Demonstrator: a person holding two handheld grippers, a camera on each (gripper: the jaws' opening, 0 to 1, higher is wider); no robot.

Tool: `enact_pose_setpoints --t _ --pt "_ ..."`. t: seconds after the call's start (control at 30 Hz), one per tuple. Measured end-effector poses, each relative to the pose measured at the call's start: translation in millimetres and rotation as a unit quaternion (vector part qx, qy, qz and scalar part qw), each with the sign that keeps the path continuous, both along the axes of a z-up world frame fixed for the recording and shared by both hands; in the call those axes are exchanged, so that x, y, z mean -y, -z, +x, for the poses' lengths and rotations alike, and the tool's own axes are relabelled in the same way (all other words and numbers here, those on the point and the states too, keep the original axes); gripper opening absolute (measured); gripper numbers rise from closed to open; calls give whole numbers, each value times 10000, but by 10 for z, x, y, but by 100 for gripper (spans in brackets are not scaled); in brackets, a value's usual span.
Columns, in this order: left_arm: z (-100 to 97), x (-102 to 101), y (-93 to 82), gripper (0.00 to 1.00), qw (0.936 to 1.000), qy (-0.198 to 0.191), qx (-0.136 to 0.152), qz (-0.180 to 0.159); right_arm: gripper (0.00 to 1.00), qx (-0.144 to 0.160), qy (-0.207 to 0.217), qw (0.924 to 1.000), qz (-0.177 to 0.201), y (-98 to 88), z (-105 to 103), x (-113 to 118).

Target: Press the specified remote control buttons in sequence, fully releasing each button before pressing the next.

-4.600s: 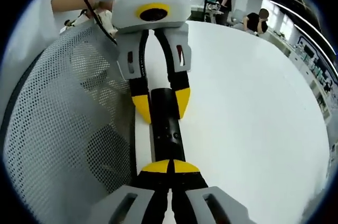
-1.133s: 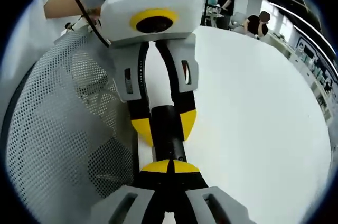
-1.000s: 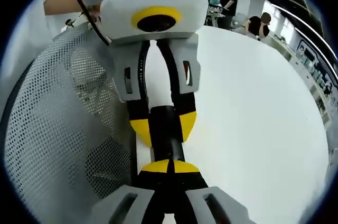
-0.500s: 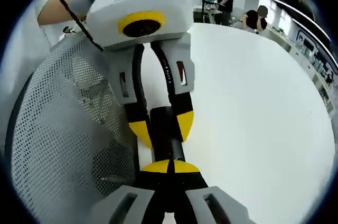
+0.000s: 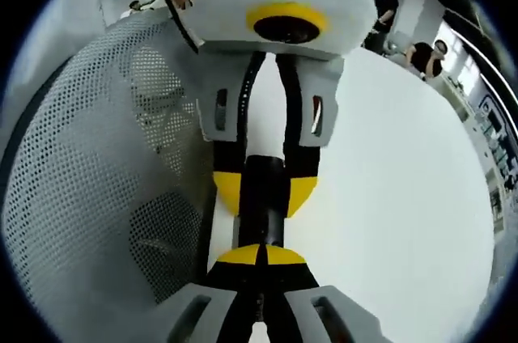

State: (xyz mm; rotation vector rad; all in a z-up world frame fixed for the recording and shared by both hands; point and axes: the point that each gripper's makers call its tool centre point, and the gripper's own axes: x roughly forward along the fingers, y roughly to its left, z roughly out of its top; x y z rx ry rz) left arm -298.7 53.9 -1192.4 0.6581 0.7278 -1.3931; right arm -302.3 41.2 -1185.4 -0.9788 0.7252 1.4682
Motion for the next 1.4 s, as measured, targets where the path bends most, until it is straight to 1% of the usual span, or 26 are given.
enact_pose_setpoints --t 0.1,0.27,0.37,0.4,0.43,0.47,0.5,0.53,0.57,0.63,0.67,0.8,0.83,0.93,1.0,1.07,1.17,1.27,1.4 --pt "0 1 1 23 10000 11 5 21 0 151 -49 9999 -15 4 -9 -1" --pt "0 1 2 23 10000 20 7 31 0 81 122 9999 -18 -3 21 -7" --pt "-1 2 1 23 10000 18 7 36 0 116 83 9999 14 -4 13 5" --pt "-1 2 1 23 10000 10 4 31 0 48 141 9999 69 -12 15 7" --pt "-2 2 1 23 10000 -1 5 23 0 -178 362 9990 195 -24 8 0" --pt "-2 3 1 23 10000 -8 6 18 0 -336 555 9975 271 -23 18 3" --pt "-3 4 0 23 10000 -23 4 16 0 -547 782 9947 387 -27 35 1" --pt "-3 5 0 23 10000 -28 5 17 0 -656 956 9922 457 -31 59 -3" --pt "-3 6 0 23 10000 -33 6 24 0 -689 1103 9906 421 -14 115 20" --pt "-2 6 0 23 10000 -32 7 32 0 -662 1074 9913 383 -5 172 27" --pt "-2 6 0 23 10000 -33 7 33 0 -815 1096 9898 402 -7 152 8" --pt "-1 5 -1 23 10000 -26 9 24 0 -976 1099 9887 290 -3 154 1" --pt "-1 6 1 23 10000 -25 9 23 0 -986 1092 9887 279 -2 156 -1" --pt "-1 4 2 23 10000 -21 10 26 0 -1029 1086 9887 78 16 160 -25" --pt "-1 4 2 23 10000 -17 11 23 0 -1073 1153 9875 -30 24 175 -37" --pt "-1 4 2 22 10000 -18 14 18 0 -1106 1265 9857 -89 42 199 -47" --pt "0 5 2 22 10000 -24 10 15 0 -1108 1286 9854 -144 42 185 -31" --pt "0 6 1 22 10000 -26 10 0 0 -1039 1337 9855 -43 36 179 -21" --pt "0 5 0 22 10000 -29 9 -9 0 -900 1307 9868 323 12 174 -15"
